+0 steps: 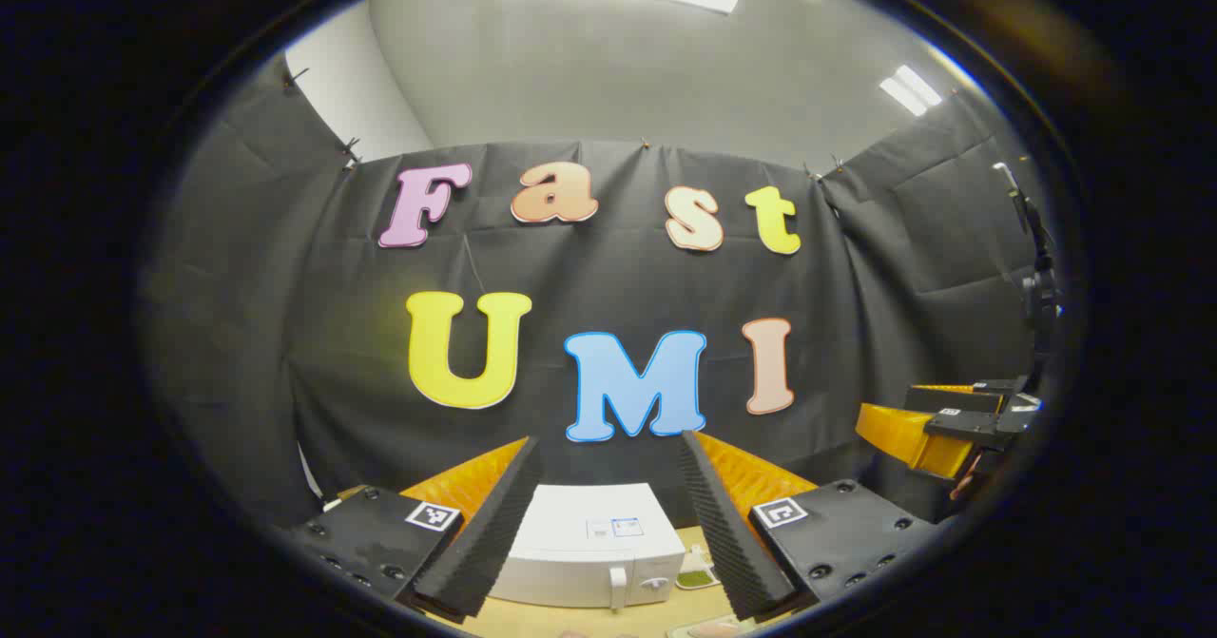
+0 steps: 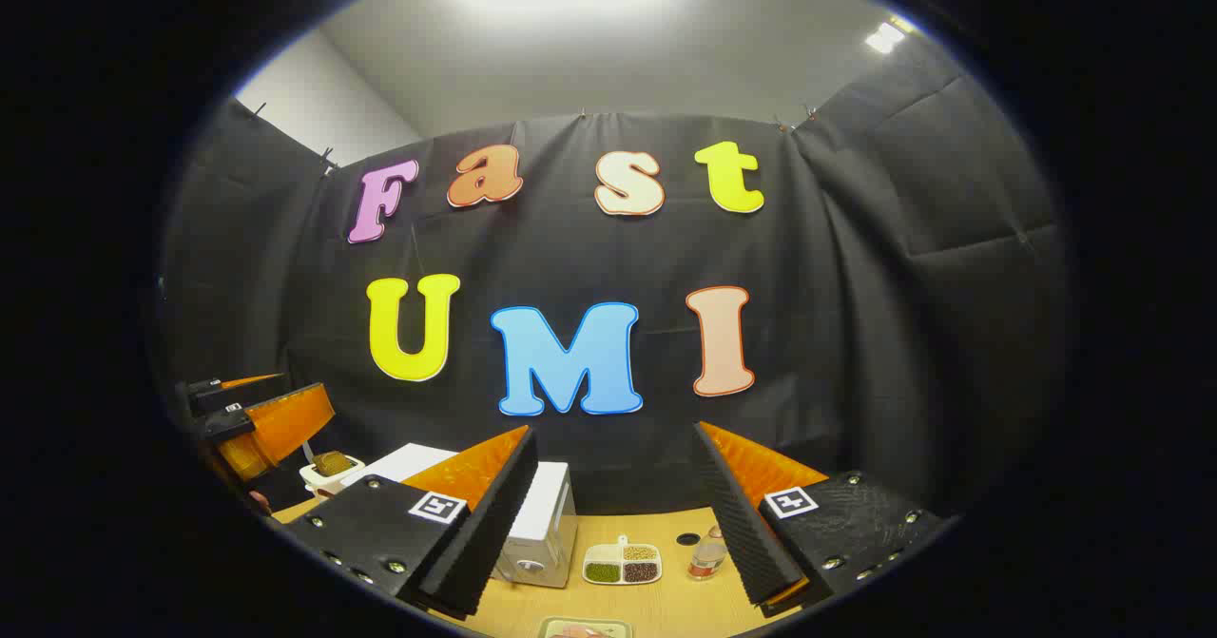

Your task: Open the microwave oven with the left hand, put the food in, and close the microwave oven.

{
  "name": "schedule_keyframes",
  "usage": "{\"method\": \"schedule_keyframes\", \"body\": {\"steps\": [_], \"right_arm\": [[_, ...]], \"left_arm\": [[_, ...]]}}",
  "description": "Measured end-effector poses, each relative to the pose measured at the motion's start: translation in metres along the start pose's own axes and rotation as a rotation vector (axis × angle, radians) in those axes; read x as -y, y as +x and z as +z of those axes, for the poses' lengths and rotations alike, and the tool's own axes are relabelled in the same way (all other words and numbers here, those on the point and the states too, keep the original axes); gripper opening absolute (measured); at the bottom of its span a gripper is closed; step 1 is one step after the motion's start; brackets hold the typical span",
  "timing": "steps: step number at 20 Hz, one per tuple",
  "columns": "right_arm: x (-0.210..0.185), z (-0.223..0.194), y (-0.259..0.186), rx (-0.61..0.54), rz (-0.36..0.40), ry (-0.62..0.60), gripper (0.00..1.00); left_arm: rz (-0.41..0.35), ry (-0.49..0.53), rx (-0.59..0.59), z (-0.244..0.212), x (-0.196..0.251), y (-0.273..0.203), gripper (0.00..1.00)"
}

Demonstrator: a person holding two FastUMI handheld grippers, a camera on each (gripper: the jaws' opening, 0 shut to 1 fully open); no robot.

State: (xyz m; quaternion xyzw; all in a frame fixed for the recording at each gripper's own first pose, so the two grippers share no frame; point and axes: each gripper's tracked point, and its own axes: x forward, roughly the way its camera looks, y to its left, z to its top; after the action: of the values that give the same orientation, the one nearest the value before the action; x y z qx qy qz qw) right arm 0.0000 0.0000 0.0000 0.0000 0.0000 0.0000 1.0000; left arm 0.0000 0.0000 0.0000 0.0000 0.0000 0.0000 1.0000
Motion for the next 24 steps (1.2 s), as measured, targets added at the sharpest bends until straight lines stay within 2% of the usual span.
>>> {"method": "schedule_keyframes", "body": {"steps": [4,5,8,15,18,20,24], "right_arm": [[0.004,0.0,-0.003,0.0,-0.013,0.009,0.98],[0.006,0.001,-0.005,0.003,-0.02,0.011,0.98],[0.008,0.002,-0.004,0.011,-0.03,0.014,0.98],[0.007,0.0,0.001,0.017,-0.025,0.02,0.98],[0.008,-0.014,0.005,-0.011,-0.015,0.026,0.98],[0.007,-0.024,0.007,-0.033,-0.005,0.024,0.98],[0.01,-0.041,0.008,-0.069,-0.001,-0.006,0.98]], "left_arm": [[-0.016,0.0,0.006,0.0,0.007,0.0,0.94],[-0.018,0.0,0.007,-0.001,0.008,0.0,0.98],[-0.024,0.001,0.005,-0.001,0.008,-0.001,0.96],[0.006,-0.003,0.013,-0.004,-0.002,-0.001,0.94],[-0.016,-0.018,-0.008,-0.026,0.002,0.001,0.98],[-0.004,0.003,-0.003,-0.044,0.0,0.002,0.94],[-0.015,0.006,-0.006,-0.096,0.007,0.01,0.94]]}}
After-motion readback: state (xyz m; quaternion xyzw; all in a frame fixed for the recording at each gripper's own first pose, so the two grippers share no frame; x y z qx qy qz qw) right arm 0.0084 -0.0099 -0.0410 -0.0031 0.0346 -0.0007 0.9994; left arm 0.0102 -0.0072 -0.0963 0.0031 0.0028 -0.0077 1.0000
